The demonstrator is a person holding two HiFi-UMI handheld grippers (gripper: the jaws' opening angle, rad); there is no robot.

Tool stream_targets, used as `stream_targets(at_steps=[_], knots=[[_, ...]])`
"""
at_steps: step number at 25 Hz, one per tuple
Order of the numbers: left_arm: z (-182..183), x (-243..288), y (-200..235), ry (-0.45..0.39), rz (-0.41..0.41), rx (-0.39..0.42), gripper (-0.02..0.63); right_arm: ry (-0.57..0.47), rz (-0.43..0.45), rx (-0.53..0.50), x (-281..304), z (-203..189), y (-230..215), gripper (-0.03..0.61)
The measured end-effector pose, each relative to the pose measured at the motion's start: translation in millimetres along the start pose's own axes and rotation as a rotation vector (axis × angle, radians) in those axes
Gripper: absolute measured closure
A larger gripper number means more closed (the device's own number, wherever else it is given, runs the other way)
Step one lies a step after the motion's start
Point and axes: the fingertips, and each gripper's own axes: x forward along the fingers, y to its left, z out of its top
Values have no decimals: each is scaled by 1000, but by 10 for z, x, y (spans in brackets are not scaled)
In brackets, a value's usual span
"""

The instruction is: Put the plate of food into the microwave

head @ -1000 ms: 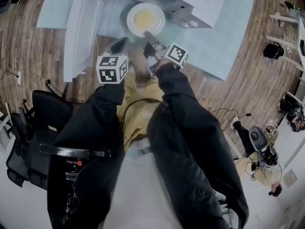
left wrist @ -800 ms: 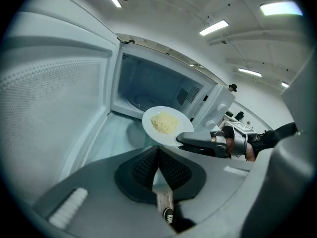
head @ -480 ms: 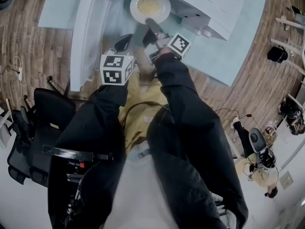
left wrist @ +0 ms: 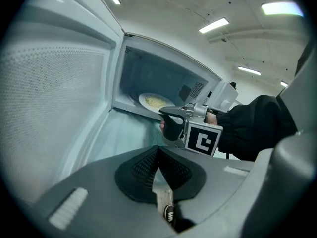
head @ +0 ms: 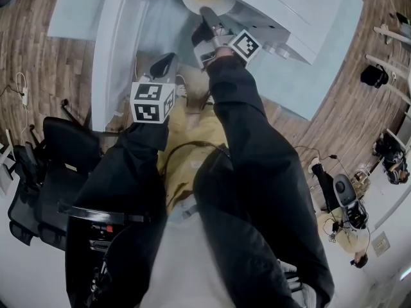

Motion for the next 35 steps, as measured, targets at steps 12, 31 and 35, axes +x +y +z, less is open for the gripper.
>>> stream_targets(at_steps=[12,31,35], knots=[[-101,3,-3,8,7,-24,611,-43,0,-6,130,128,9,558],[-34,-249,-343,-61,22,-13,611,142,32,-220,-460,-500,311,549],[104,-345,-544,-113,24,-7,611,163,62,-282,-725,-582,550,583]])
